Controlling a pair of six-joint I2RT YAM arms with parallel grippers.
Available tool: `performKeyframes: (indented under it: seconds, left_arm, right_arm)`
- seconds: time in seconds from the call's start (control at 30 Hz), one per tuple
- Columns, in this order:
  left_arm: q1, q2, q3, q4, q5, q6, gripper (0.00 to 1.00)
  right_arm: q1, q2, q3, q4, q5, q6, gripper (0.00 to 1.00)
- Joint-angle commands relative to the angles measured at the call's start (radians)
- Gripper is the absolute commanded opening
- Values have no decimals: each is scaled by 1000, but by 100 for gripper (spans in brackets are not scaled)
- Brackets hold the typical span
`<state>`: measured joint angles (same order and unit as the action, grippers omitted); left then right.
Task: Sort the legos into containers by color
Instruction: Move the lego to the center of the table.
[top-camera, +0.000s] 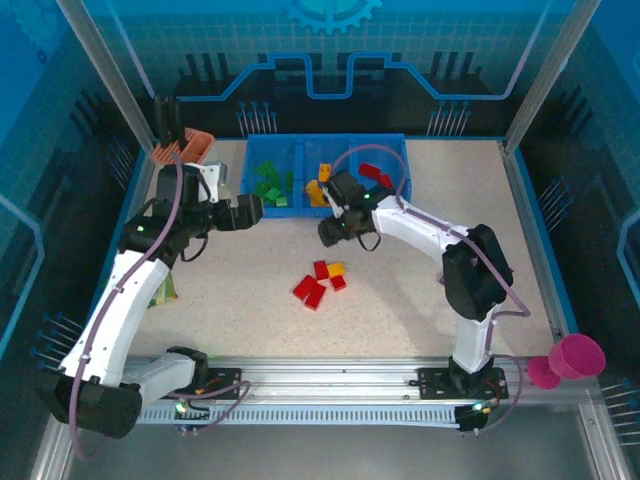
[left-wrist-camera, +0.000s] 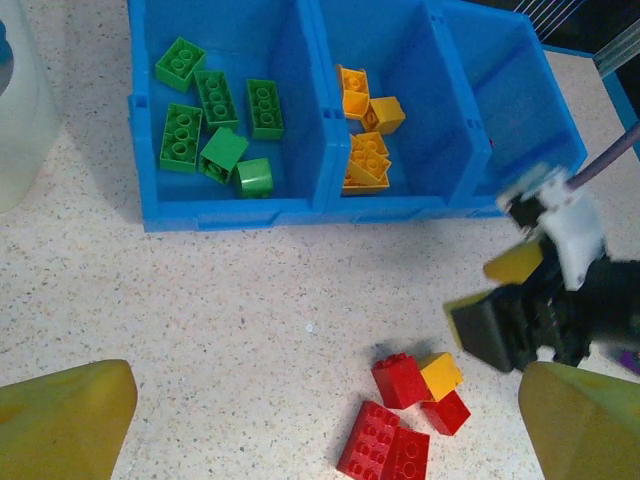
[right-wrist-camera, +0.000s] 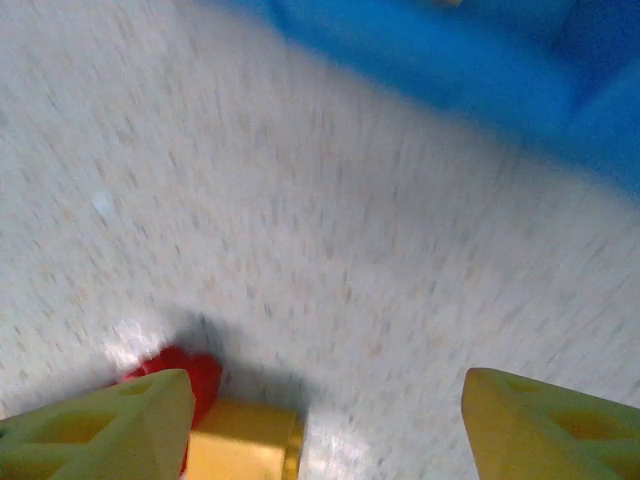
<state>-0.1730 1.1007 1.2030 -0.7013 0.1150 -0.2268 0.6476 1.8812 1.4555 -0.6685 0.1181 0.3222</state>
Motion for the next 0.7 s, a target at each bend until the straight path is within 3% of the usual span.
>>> performKeyframes:
  seconds: [0.0, 0.67]
  left_arm:
    - [9, -28, -19, 13, 29, -14, 99]
    - [9, -43, -54, 29, 33, -17, 99]
  right_arm:
    - [4, -39, -76, 12, -87, 126, 72]
    - [10, 48, -134, 19, -118, 138, 71]
